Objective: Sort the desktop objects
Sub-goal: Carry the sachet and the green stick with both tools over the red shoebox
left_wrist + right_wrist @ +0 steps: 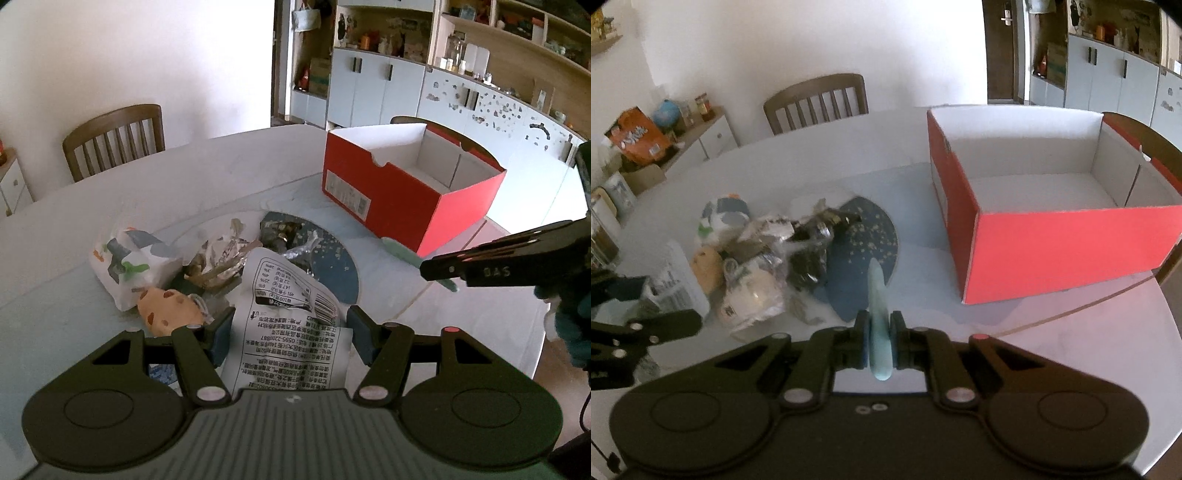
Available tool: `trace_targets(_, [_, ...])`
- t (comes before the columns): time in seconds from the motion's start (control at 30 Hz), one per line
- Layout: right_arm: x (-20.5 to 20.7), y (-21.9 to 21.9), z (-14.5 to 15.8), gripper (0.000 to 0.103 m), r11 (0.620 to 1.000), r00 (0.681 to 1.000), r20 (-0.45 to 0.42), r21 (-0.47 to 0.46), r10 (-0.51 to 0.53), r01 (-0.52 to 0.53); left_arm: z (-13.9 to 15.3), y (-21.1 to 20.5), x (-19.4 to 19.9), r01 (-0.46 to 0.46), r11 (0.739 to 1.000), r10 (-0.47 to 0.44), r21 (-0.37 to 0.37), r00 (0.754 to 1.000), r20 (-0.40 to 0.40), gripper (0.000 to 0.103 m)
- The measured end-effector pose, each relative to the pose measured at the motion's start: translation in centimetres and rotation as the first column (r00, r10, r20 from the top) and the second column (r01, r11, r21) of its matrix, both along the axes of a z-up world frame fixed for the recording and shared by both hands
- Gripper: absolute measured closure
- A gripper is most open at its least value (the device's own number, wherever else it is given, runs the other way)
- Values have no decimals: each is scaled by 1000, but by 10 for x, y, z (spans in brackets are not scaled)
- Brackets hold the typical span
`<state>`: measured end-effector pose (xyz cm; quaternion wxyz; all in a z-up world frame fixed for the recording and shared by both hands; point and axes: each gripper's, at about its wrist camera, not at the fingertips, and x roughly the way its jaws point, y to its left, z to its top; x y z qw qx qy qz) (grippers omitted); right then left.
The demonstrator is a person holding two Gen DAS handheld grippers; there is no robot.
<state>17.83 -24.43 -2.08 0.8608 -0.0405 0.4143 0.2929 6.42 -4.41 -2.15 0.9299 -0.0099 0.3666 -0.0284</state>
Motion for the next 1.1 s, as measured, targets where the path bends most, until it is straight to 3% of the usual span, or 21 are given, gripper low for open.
trace_targets(0.57, [33,-14,48,93,995,998,34,86,43,-46,36,-22,27,-40,999,41,-25,998,41,40])
trace_targets(1.1, [98,-55,68,93,986,995,36,131,95,-99,52,-79,92,-75,997,77,-22,995,58,40])
